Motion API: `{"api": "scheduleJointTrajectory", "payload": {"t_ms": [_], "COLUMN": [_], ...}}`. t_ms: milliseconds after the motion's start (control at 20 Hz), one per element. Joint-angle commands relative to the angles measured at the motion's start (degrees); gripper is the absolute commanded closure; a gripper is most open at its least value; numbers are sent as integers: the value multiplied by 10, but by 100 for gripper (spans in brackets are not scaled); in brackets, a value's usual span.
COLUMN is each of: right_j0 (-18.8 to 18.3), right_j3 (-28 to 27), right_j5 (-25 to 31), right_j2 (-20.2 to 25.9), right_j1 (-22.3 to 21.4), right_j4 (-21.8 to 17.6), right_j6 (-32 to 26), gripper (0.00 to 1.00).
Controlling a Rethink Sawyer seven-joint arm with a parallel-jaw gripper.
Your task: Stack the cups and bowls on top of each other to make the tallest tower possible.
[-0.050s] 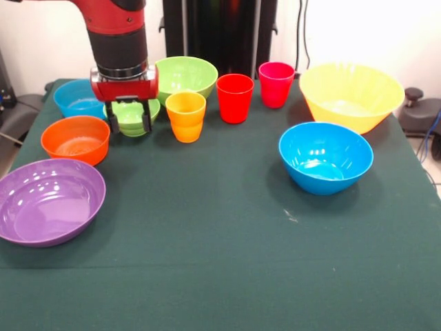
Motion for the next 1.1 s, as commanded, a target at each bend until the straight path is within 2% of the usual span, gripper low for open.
{"api": "scheduleJointTrajectory", "payload": {"t_ms": [50, 250, 550, 700, 900, 1100], "right_j0": [39, 41, 33, 17, -11, -31], "right_j3": [-26, -20, -7, 1, 21, 26], "right_j5": [-30, -23, -43, -46, -12, 6], "right_j2": [-27, -29, -31, -28, -6, 14], "right_j1": [15, 5, 9, 7, -24, -45], "right_j4": [-77, -83, -92, -92, -55, -39], "right_j6": [-14, -14, -8, -18, -41, -64], "gripper": [0, 0, 0, 0, 0, 0]}}
